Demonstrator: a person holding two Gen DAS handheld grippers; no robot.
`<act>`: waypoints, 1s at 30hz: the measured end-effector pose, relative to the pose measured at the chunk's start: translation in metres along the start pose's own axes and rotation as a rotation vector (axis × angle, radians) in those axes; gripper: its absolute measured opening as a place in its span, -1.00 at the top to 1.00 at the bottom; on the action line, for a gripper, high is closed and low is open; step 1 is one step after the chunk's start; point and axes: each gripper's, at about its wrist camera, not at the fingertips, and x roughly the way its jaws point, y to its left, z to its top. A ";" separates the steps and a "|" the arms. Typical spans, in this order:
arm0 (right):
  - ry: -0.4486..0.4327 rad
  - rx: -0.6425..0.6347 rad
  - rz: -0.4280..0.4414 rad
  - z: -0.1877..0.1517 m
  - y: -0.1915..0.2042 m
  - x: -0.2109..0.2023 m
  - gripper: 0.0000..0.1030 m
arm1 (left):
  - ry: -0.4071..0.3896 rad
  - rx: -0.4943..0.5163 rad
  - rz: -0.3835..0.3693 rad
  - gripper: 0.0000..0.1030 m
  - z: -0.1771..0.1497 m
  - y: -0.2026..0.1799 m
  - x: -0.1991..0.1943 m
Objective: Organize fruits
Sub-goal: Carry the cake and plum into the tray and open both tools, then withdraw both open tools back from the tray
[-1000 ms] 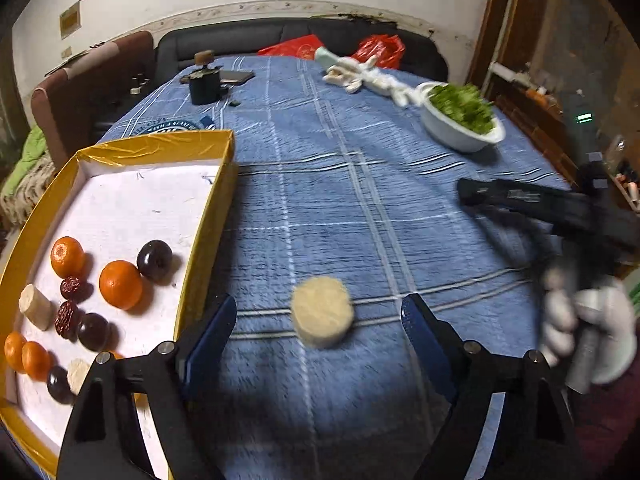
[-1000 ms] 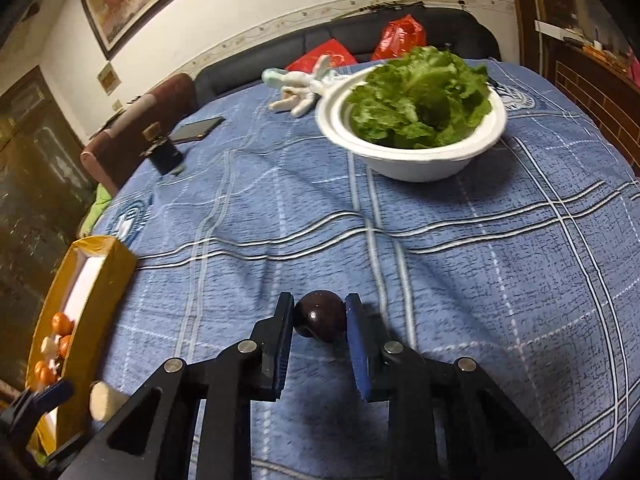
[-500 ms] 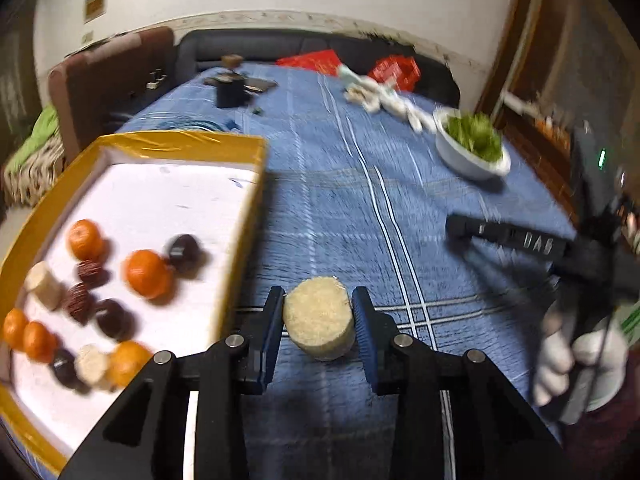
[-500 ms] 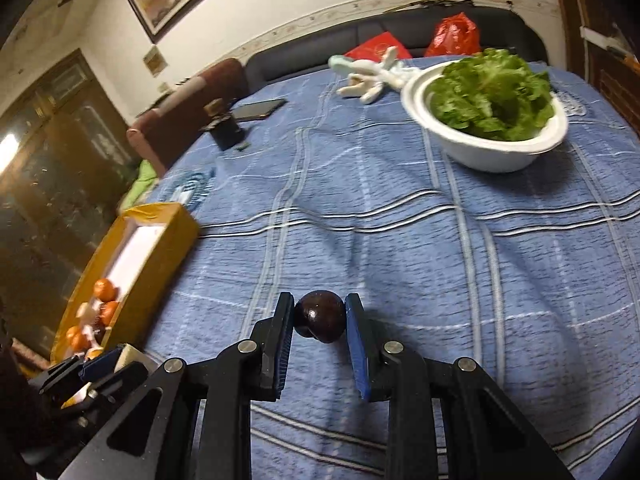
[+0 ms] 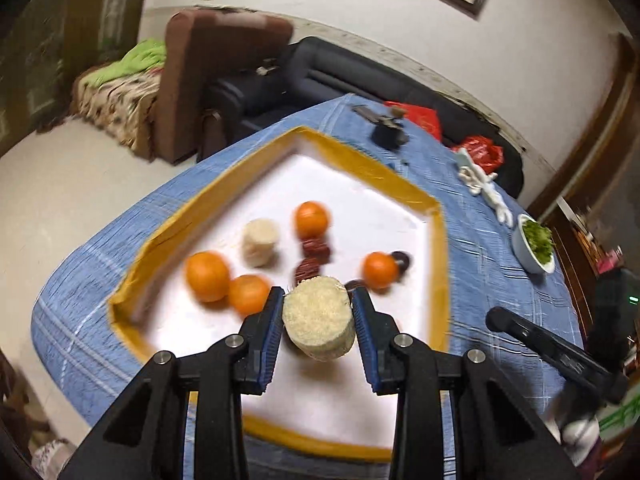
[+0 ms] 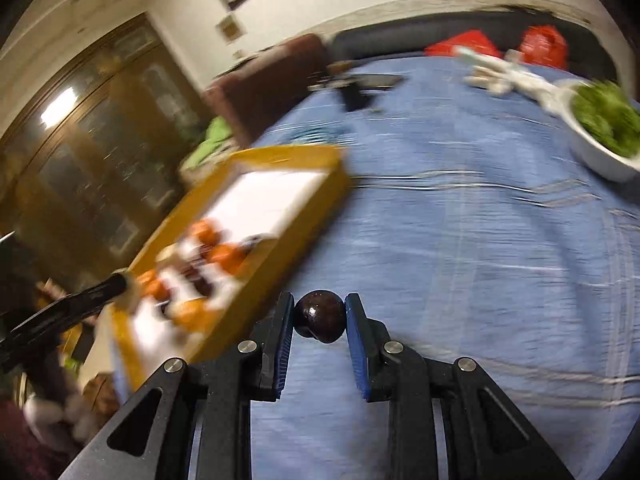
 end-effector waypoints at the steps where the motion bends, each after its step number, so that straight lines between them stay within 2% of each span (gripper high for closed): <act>1: 0.006 -0.037 0.019 -0.001 0.022 0.003 0.43 | 0.003 -0.008 0.001 0.35 -0.002 0.005 -0.001; 6: 0.027 -0.179 0.025 -0.013 0.093 0.022 0.43 | 0.016 -0.005 0.021 0.35 -0.007 0.013 0.005; 12: 0.051 -0.278 -0.024 -0.033 0.130 0.047 0.40 | 0.022 0.004 0.047 0.32 -0.010 0.016 0.008; 15: 0.041 -0.309 -0.063 -0.038 0.134 0.056 0.36 | 0.015 -0.008 0.049 -0.11 -0.009 0.019 0.005; 16: 0.037 -0.314 -0.067 -0.039 0.135 0.057 0.17 | 0.005 -0.009 0.054 -0.30 -0.009 0.020 0.002; 17: 0.034 -0.313 -0.069 -0.040 0.135 0.058 -0.01 | -0.008 -0.007 0.062 -0.37 -0.009 0.020 0.000; 18: 0.026 -0.309 -0.071 -0.041 0.136 0.056 -0.28 | -0.022 -0.002 0.072 -0.38 -0.009 0.018 -0.003; 19: 0.009 -0.304 -0.075 -0.041 0.135 0.052 -0.35 | -0.030 0.004 0.083 -0.42 -0.008 0.017 -0.004; 26: -0.091 -0.220 -0.117 -0.045 0.123 0.024 -0.35 | -0.084 0.093 0.209 -0.66 -0.009 -0.008 -0.014; 30: -0.113 -0.163 -0.127 -0.049 0.112 0.012 -0.36 | -0.115 0.149 0.263 -0.72 -0.012 -0.026 -0.019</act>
